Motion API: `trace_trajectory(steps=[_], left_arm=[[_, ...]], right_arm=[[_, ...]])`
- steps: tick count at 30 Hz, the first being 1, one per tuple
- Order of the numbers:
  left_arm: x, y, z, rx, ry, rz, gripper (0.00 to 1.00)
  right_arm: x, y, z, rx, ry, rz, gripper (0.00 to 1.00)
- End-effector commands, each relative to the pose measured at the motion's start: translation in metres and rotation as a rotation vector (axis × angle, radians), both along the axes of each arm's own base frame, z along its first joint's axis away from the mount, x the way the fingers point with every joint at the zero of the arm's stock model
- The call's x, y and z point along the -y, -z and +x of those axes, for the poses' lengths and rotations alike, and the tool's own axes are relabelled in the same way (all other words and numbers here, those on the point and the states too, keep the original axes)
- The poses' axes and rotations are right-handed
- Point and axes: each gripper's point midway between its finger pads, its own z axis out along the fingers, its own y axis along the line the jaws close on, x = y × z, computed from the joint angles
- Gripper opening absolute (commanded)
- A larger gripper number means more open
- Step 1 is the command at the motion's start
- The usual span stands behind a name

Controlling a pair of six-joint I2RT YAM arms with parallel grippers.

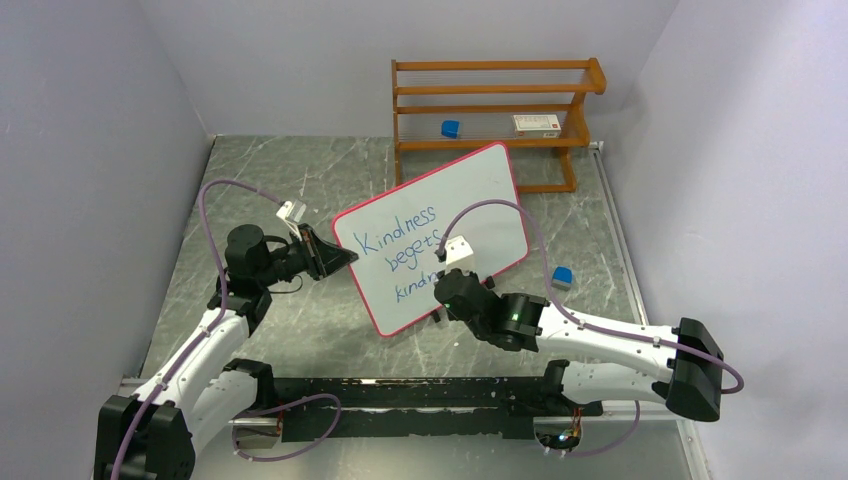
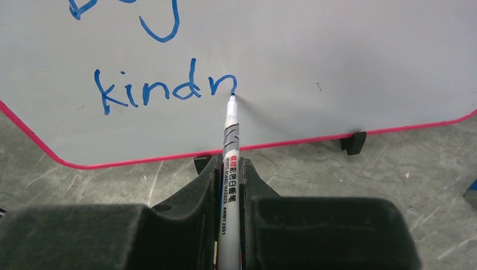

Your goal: Write a sentence on the whiteboard

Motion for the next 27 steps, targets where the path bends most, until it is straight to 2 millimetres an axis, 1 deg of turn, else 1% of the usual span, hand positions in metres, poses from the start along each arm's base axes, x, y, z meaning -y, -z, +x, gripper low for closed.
trace_trajectory(steps=[1, 7, 16, 24, 27], left_arm=[[-0.002, -0.007, 0.006, 0.022, -0.027, 0.018, 0.05], [-0.002, -0.006, 0.006, 0.021, -0.031, 0.021, 0.05], [-0.003, -0.006, 0.007, 0.02, -0.034, 0.027, 0.05], [-0.002, -0.005, 0.007, 0.017, -0.032, 0.024, 0.05], [-0.002, -0.005, 0.007, 0.016, -0.031, 0.022, 0.05]], right_arm=[[0.008, -0.003, 0.001, 0.007, 0.03, 0.01, 0.0], [0.016, -0.016, 0.007, 0.055, 0.06, 0.035, 0.0], [0.016, -0.012, 0.015, 0.038, 0.055, 0.079, 0.0], [0.01, -0.014, 0.014, 0.033, 0.03, 0.105, 0.0], [0.01, -0.011, 0.014, 0.025, 0.028, 0.097, 0.0]])
